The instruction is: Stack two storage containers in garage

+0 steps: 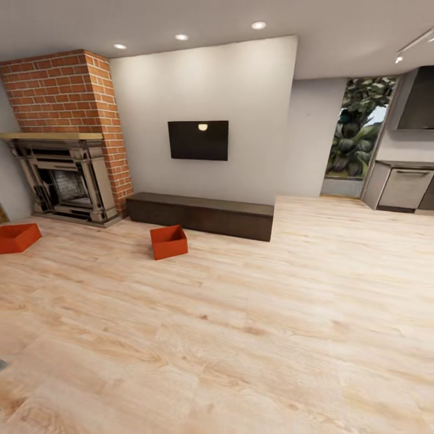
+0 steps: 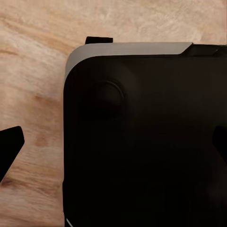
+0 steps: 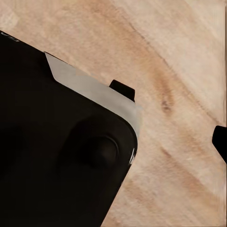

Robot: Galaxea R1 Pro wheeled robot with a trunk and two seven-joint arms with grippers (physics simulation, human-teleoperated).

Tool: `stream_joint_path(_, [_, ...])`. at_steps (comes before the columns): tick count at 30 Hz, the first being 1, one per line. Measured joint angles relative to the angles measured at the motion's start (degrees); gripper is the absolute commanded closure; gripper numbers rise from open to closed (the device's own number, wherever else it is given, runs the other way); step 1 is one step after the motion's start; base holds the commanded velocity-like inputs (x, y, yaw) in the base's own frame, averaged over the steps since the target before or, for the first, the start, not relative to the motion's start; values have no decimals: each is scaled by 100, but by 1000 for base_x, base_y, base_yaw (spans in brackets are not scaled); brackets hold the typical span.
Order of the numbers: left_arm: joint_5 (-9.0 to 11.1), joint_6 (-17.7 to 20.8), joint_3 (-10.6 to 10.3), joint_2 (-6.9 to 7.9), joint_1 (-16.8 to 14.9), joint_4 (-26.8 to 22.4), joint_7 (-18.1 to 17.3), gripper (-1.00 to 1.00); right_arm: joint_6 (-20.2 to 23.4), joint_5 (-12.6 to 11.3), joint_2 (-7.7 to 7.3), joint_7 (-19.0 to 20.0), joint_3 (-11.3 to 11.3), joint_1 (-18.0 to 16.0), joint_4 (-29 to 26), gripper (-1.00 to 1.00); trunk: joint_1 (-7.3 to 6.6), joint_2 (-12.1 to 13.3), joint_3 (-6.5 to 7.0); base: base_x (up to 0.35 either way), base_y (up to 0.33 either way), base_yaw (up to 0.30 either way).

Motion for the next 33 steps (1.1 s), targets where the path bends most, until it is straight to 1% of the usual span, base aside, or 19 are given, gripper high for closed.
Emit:
stream_joint_path(6, [0,8,0,0,0,0,0,-100,0,-3,0,0,0,0,0,-100,0,0,0,322,0,235])
stream_joint_path(16, [0,10,0,0,0,-1,0,-100,8,-4,-1,-32,-6,-1,1,-100,0,0,0,322,0,46])
stream_joint_path(33, [2,9,0,4,0,0,0,-100,8,-4,0,-41,-18,0,1,-100,0,0,0,322,0,258])
